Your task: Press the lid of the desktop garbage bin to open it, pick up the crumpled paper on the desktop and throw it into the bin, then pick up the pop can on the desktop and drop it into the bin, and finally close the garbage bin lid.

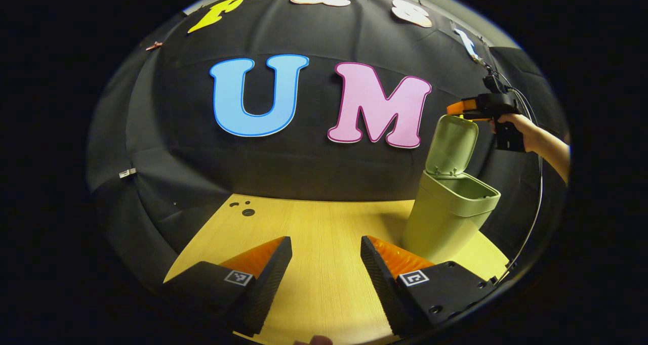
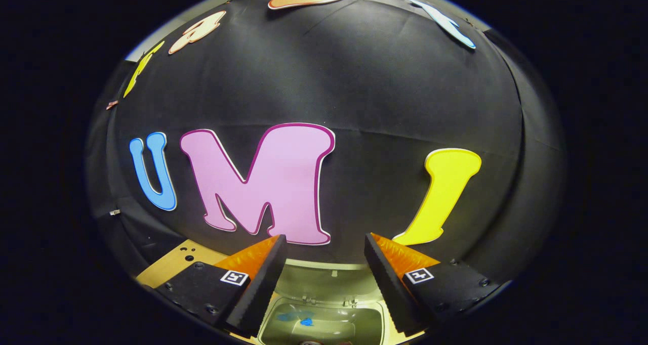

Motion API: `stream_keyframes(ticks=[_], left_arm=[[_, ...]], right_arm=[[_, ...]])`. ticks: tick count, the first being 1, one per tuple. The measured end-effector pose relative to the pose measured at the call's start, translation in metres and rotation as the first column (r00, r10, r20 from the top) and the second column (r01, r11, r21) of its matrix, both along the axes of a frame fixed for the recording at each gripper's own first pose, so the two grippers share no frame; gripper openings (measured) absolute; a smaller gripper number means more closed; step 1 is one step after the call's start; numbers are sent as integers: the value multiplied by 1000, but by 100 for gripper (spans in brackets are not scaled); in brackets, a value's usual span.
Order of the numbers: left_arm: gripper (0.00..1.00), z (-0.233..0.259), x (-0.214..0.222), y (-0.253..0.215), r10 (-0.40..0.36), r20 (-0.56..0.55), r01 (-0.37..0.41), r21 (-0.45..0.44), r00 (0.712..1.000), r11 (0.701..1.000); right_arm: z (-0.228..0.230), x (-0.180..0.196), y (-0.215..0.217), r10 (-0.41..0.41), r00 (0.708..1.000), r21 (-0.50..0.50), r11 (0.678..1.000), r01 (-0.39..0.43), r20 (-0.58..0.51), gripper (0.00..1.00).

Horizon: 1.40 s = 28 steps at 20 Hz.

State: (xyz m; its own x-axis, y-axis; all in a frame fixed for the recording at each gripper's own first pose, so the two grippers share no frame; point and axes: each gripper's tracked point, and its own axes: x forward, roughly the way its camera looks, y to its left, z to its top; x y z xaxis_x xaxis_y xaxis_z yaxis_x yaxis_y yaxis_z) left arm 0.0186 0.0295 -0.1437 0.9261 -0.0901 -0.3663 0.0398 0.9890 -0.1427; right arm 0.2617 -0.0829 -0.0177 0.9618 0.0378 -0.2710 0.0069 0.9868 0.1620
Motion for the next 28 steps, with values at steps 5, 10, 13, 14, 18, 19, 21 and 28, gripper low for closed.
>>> stream_keyframes(ticks=[5,10,13,14,18,19,21,28], left_arm=[[89,1,0,-11,-25,2,25,-4,1000,1000],[89,0,1,-17,-44,-1,44,-11,999,999],[90,-1,0,-19,-52,-1,52,-9,999,999],[89,0,1,-19,-53,0,53,-9,999,999],[89,1,0,-20,-53,1,53,-12,999,999],[89,1,0,-20,-53,0,53,-11,999,999],[89,0,-3,-20,-52,-2,52,-10,999,999],[89,-4,-3,-20,-49,-8,49,-9,999,999]], right_arm=[[-7,-32,6,28,999,45,999,-26,-47,96],[-25,-66,14,76,990,71,995,-68,-117,96],[-41,-85,18,98,982,52,994,-91,-161,96],[-48,-90,20,106,979,45,994,-100,-175,96],[-79,-110,31,133,961,63,991,-122,-243,96],[-87,-114,32,137,957,68,990,-124,-257,96],[-98,-120,32,145,951,72,989,-130,-273,96],[-133,-146,39,167,926,72,986,-151,-338,96]])
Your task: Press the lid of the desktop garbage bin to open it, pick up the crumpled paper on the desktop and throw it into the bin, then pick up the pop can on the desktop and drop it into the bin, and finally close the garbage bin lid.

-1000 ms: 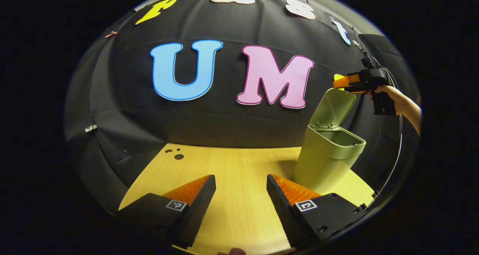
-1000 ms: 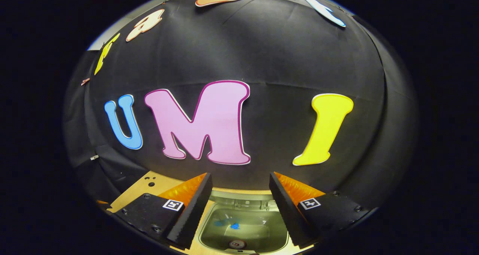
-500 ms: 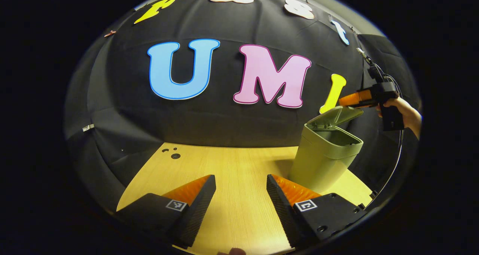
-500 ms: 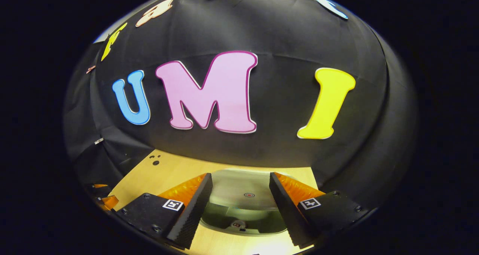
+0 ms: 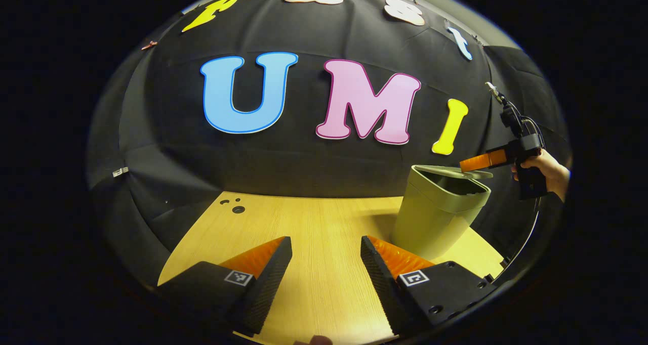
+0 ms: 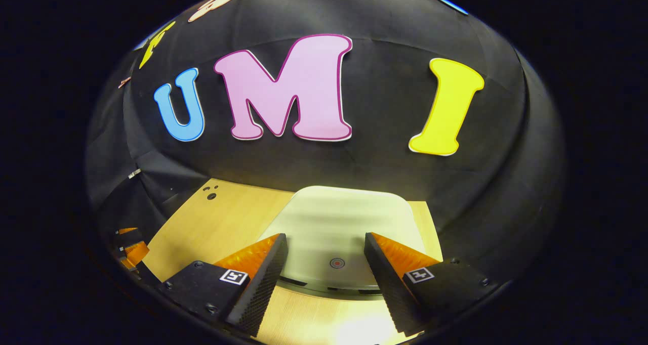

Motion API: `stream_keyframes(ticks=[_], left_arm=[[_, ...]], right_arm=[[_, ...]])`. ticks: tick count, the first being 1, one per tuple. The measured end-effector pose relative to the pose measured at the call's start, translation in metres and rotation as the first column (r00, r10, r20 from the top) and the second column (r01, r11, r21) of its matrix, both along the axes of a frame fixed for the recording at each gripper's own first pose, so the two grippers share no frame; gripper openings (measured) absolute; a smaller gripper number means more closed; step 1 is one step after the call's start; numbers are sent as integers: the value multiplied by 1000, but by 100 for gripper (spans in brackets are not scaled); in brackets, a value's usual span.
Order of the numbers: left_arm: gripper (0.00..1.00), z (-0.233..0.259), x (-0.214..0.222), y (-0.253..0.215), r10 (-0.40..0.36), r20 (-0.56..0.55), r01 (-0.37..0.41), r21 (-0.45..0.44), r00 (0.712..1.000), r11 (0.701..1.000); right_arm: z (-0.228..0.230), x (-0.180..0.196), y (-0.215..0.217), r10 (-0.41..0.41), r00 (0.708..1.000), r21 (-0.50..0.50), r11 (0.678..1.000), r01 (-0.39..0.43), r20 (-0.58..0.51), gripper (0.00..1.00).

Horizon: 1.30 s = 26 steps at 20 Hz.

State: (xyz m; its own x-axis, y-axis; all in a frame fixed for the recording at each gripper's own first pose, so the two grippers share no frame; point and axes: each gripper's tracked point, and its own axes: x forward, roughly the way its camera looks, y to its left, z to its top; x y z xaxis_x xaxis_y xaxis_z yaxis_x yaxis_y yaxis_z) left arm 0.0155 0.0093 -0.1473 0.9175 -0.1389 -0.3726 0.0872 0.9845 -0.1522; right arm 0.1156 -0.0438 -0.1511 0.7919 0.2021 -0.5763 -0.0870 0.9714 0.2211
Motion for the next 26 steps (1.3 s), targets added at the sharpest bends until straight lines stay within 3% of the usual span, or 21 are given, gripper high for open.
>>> stream_keyframes(ticks=[6,7,8,18,26], left_arm=[[89,-1,-2,0,0,-3,0,-1,1000,1000],[89,-1,-2,0,0,-5,0,-1,1000,1000],[89,-1,-3,-1,-1,-5,1,-1,1000,1000],[89,-6,-9,-4,-2,-13,2,-5,1000,1000],[89,0,-12,-8,-28,4,28,-10,1000,1000]], right_arm=[[-16,-11,-3,5,1000,-5,1000,-5,-31,96],[-18,-11,-2,10,999,-7,1000,-10,-32,92],[-21,-12,-2,15,999,-11,1000,-15,-33,96],[-39,-26,5,39,999,-14,999,-40,-24,98],[-9,-21,1,-25,995,41,999,22,93,97]])
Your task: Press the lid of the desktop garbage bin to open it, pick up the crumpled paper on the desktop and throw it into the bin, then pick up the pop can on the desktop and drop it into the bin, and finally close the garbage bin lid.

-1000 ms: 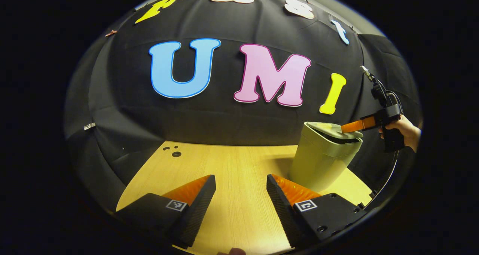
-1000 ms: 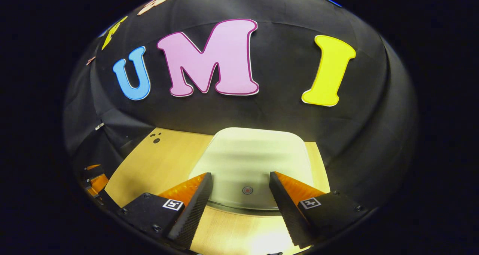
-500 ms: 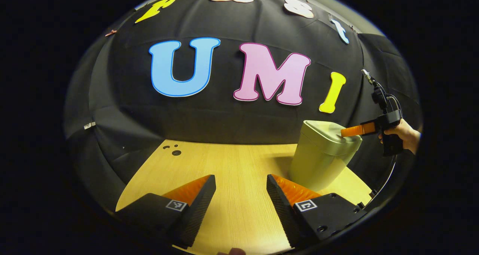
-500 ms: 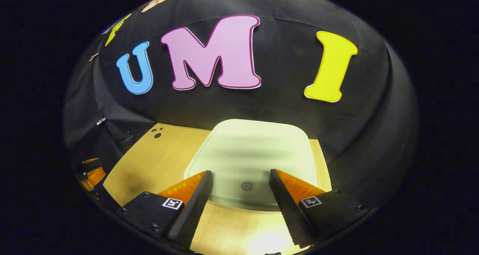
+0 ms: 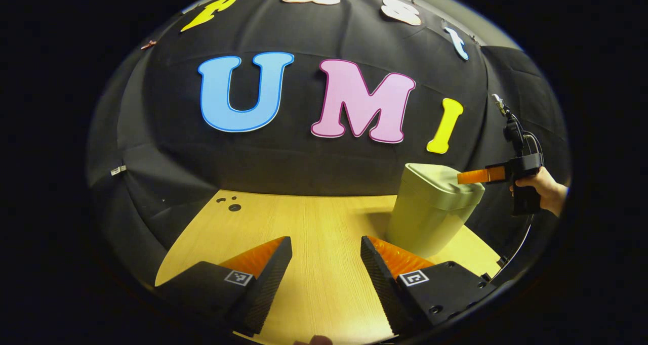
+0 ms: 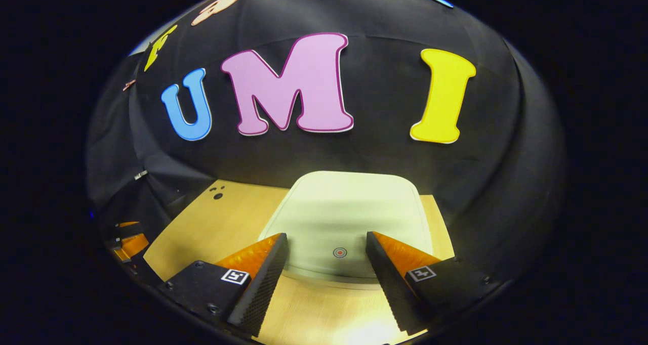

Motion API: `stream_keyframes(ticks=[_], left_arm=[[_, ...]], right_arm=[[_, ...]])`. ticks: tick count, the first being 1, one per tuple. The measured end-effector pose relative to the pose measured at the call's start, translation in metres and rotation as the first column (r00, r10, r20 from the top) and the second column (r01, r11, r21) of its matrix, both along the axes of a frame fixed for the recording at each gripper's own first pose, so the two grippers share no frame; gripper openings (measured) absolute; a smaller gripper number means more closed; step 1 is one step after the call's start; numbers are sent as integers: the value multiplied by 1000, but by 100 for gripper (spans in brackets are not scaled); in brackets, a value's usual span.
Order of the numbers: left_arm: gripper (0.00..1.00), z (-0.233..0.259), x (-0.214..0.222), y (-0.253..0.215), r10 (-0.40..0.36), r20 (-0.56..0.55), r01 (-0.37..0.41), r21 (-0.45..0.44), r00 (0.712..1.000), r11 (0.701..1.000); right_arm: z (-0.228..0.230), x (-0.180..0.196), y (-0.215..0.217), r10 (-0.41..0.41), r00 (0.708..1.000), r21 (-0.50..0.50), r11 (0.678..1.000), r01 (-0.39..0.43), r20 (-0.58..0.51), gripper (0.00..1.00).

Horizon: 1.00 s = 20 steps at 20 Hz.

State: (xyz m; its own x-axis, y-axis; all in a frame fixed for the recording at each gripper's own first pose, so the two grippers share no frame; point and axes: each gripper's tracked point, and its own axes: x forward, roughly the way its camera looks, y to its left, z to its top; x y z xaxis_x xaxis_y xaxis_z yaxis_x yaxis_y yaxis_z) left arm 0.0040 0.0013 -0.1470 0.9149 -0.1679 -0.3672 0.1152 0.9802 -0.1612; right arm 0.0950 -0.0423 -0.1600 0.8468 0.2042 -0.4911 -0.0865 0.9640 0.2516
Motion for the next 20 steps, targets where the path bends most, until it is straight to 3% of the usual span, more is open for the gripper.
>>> stream_keyframes(ticks=[8,20], left_arm=[[89,11,-1,8,-18,29,18,1,999,1000],[89,33,-2,4,-12,76,12,-2,997,1000]], right_arm=[[40,-23,8,-41,995,12,999,40,90,97],[78,-108,62,57,981,32,997,-64,186,97]])
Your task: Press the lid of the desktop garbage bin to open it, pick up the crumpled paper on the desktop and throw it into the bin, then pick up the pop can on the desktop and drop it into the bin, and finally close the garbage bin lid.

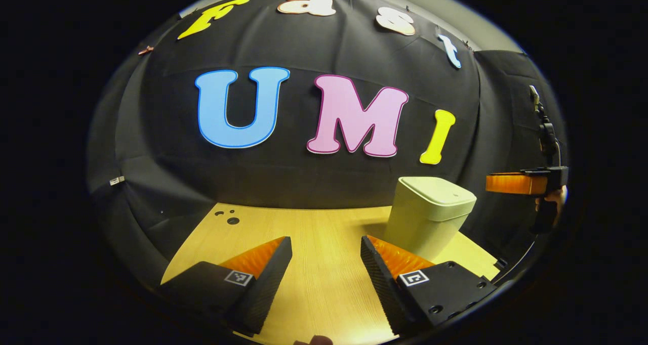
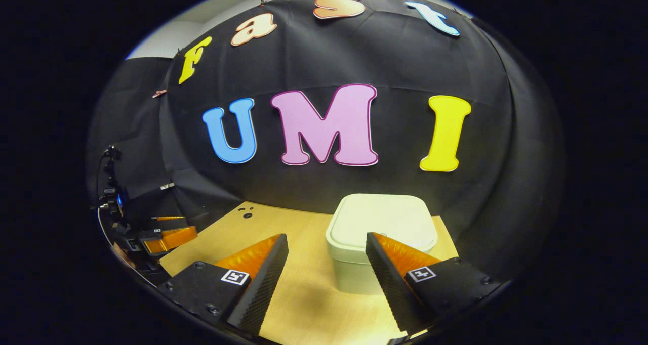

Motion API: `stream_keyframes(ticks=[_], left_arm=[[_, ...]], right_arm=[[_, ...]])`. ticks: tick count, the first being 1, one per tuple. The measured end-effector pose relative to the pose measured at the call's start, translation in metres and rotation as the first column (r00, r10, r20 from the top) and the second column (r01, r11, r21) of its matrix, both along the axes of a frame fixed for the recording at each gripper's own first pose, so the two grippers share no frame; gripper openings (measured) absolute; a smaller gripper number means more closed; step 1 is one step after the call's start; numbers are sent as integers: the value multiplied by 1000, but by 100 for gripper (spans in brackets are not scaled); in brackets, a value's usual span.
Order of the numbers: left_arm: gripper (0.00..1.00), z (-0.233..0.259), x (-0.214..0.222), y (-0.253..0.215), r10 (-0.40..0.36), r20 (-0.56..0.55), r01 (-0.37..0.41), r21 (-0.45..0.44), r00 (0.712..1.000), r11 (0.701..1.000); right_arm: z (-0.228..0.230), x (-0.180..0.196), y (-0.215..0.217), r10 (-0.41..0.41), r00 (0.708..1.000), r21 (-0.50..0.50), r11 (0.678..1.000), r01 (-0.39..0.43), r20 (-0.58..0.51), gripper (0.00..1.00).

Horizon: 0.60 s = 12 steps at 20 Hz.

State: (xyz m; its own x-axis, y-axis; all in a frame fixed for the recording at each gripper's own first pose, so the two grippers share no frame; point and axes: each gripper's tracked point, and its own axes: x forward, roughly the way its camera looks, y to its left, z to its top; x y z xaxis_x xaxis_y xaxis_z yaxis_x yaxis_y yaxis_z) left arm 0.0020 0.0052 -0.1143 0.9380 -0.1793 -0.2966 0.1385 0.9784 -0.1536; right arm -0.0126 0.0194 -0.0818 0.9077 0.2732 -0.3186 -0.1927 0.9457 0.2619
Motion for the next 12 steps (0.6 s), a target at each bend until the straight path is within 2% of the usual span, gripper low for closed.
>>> stream_keyframes(ticks=[7,12], left_arm=[[89,5,-6,5,57,11,-57,38,998,998],[89,-5,-16,9,115,-8,-115,56,993,992]], right_arm=[[-26,-32,44,100,995,59,993,-99,-10,97],[-36,-32,62,182,983,56,982,-181,-10,98]])
